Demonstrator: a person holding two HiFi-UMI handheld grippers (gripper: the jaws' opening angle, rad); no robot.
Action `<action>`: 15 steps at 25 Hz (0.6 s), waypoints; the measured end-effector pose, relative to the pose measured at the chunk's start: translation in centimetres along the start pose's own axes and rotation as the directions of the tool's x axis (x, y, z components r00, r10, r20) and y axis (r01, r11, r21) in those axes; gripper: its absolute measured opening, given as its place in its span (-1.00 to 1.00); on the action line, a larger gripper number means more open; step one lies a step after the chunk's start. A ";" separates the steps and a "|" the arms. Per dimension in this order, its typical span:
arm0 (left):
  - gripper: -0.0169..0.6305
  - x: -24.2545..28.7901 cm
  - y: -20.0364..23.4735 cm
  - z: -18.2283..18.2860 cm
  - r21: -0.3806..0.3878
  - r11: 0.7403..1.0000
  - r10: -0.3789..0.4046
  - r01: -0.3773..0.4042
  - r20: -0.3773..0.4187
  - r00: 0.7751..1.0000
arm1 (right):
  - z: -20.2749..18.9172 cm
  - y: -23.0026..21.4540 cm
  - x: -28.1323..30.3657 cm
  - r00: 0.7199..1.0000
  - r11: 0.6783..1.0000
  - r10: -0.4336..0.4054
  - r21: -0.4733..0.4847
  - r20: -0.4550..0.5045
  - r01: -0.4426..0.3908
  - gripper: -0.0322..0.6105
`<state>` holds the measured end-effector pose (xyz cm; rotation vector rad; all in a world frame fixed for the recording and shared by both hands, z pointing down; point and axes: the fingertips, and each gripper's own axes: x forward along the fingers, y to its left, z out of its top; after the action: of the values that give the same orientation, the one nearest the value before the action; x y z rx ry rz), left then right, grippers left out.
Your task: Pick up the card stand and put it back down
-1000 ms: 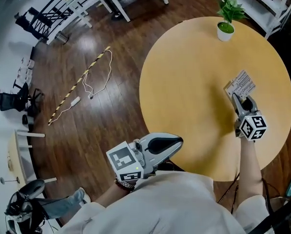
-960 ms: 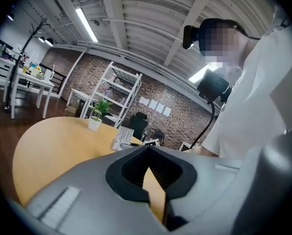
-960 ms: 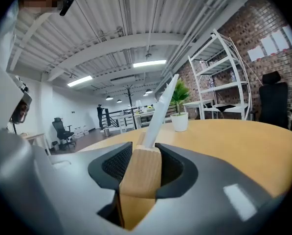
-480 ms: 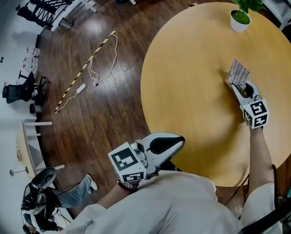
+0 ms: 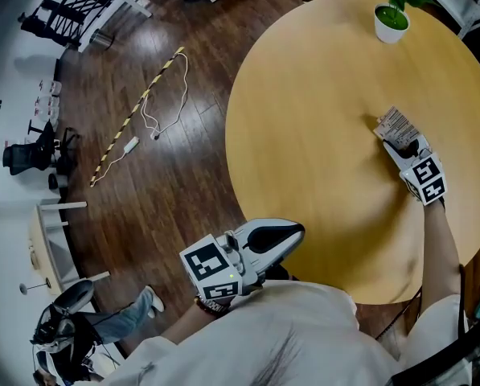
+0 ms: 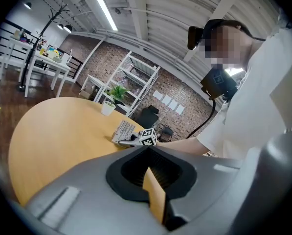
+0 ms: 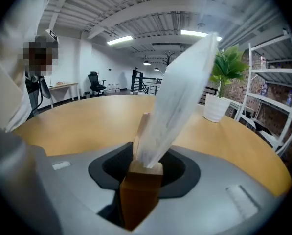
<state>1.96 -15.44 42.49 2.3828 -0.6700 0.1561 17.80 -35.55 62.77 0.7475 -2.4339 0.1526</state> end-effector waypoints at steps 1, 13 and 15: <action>-0.97 -0.1 -0.1 0.2 0.003 1.000 0.001 -0.001 0.004 1.000 | 0.1 -0.1 -0.1 1.000 1.000 -0.012 0.013 0.002 0.012 -0.45; -0.97 -5.1 -2.3 -0.1 0.091 0.996 -0.024 0.019 0.063 0.998 | -3.2 1.9 -11.0 0.935 0.896 -0.354 0.286 -0.005 0.340 -0.08; -0.97 -6.7 -2.4 -0.3 0.117 0.993 -0.028 0.018 0.077 0.997 | -2.5 4.8 -15.2 0.899 0.841 -0.435 0.375 0.043 0.389 -0.08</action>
<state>-2.57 -10.83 39.50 2.5188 -0.6864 0.0946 26.63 -23.58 56.54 1.4717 -2.3187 0.3958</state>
